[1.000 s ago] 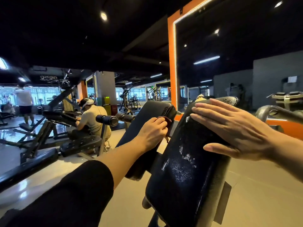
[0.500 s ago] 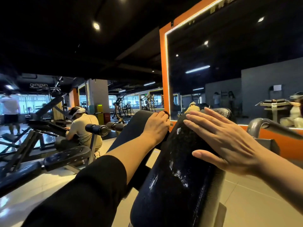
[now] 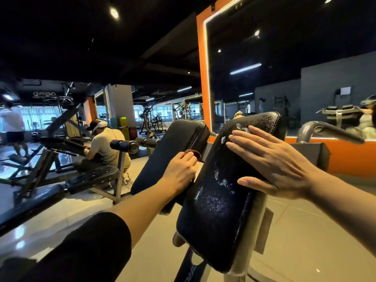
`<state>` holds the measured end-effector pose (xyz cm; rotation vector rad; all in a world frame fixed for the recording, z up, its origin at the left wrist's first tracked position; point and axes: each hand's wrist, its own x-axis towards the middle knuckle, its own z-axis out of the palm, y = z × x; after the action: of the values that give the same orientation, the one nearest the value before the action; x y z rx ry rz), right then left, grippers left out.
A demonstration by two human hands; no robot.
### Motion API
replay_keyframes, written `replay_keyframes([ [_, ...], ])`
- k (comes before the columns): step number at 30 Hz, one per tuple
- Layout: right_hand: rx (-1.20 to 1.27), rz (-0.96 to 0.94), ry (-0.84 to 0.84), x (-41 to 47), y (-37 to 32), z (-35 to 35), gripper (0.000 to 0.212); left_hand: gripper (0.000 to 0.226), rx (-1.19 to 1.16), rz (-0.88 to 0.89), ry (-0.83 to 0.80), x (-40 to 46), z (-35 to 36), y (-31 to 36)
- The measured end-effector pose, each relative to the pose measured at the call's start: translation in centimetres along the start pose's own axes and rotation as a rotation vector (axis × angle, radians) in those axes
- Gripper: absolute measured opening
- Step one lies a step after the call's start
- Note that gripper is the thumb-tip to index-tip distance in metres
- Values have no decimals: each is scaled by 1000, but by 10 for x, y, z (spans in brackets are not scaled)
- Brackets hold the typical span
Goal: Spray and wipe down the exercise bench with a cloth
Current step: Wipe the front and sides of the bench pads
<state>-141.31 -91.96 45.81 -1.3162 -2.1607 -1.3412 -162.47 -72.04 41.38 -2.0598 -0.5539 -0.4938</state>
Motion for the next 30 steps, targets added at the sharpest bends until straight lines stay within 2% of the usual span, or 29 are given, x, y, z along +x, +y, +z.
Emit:
replay_keyframes([
  [8, 18, 72, -111, -21, -42, -18, 82, 33, -114, -90, -115, -117, -5, 32],
  [12, 30, 78, -125, -26, -52, -26, 81, 34, -141, -35, -229, -167, -8, 41],
  [14, 35, 71, -120, -27, -52, -29, 80, 32, -184, -17, -217, -184, -14, 33],
  [18, 54, 110, -78, -19, -49, -34, 82, 50, -289, -39, 76, -151, -36, 3],
  [20, 73, 139, -39, -12, -47, -37, 83, 52, -270, -138, 182, -108, -49, -11],
  [24, 74, 162, 6, -5, -41, -38, 81, 43, -270, -352, 181, -38, -60, -20],
  [25, 66, 160, 4, -6, -40, -37, 81, 41, -253, -368, 184, -31, -56, -17],
  [28, 58, 146, -21, -9, -37, -33, 81, 46, -268, -378, 16, -45, -27, 10],
  [30, 56, 139, -35, -13, -36, -30, 80, 44, -285, -326, 29, -74, -13, 25],
])
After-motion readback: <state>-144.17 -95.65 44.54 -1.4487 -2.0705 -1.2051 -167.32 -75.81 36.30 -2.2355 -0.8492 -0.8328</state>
